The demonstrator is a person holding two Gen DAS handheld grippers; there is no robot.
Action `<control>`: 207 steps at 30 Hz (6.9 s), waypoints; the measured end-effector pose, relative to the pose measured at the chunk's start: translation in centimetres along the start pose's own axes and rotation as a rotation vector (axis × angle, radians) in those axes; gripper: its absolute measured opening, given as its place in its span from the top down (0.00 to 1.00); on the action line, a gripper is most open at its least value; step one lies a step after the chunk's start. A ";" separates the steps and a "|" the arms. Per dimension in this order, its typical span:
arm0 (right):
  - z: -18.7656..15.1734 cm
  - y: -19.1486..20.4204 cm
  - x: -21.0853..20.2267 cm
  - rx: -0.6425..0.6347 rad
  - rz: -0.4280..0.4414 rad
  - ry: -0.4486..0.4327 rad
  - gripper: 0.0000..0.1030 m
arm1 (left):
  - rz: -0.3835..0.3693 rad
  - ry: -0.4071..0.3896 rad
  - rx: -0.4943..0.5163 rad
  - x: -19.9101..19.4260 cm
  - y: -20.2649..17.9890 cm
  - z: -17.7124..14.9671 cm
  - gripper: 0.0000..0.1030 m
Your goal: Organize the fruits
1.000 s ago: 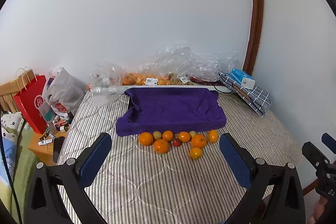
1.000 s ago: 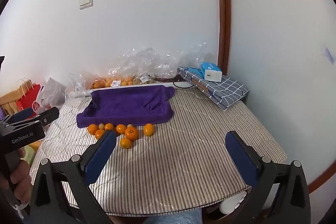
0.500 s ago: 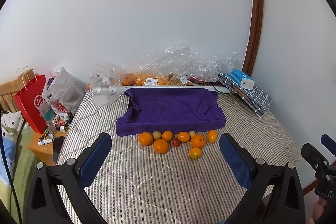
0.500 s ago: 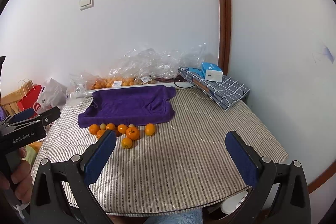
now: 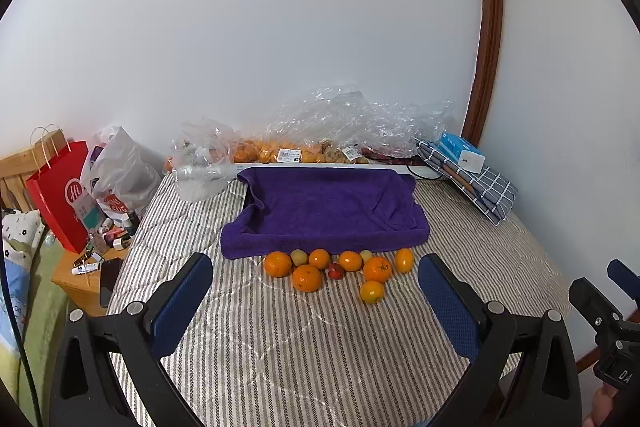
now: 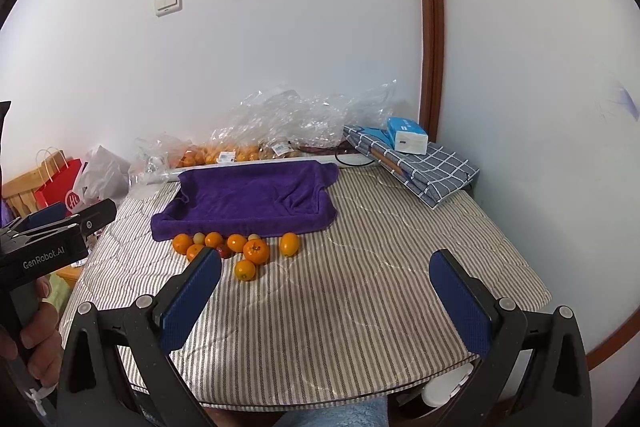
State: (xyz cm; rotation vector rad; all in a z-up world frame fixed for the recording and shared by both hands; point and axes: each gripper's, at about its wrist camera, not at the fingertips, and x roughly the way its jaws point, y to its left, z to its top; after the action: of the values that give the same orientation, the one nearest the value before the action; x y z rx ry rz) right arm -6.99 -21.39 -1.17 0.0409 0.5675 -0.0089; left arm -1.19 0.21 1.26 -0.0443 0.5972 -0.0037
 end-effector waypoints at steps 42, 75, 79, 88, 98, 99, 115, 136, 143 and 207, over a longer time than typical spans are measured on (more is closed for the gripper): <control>0.0 0.3 -0.2 0.000 0.002 -0.004 0.00 | -0.002 -0.009 -0.002 0.1 -0.2 -0.1 0.00; -2.6 2.1 12.6 -0.059 0.043 0.138 0.10 | 0.068 0.166 -0.063 12.3 7.0 -4.4 0.00; -3.2 1.6 16.0 -0.016 0.065 0.174 0.19 | 0.101 0.221 -0.062 15.3 8.4 -5.6 0.00; -2.8 2.5 23.6 0.015 0.142 0.244 0.36 | 0.092 0.273 -0.094 19.7 10.5 -7.9 0.01; -2.2 3.1 29.1 0.024 0.173 0.307 0.51 | 0.021 0.295 -0.106 21.1 10.9 -8.7 0.02; -2.3 3.1 29.2 0.029 0.171 0.311 0.51 | 0.021 0.299 -0.105 21.2 10.8 -8.8 0.02; -2.9 2.7 30.8 0.043 0.220 0.329 0.66 | -0.028 0.327 -0.061 20.7 9.5 -8.3 0.16; -4.0 1.2 28.2 -0.018 0.194 0.287 0.66 | -0.091 0.315 -0.128 25.1 8.1 -4.4 0.43; -4.3 1.8 28.5 -0.055 0.185 0.309 0.66 | -0.163 0.316 -0.156 25.3 8.2 -5.1 0.62; 10.2 2.6 26.0 -0.003 0.195 0.111 0.67 | -0.106 0.026 -0.207 18.3 11.3 7.5 0.62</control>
State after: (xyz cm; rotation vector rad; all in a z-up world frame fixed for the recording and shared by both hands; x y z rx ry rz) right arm 20.42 -19.16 -6.48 0.0939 0.6726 0.1848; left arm 18.03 11.53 -3.33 -0.2766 0.6186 -0.0456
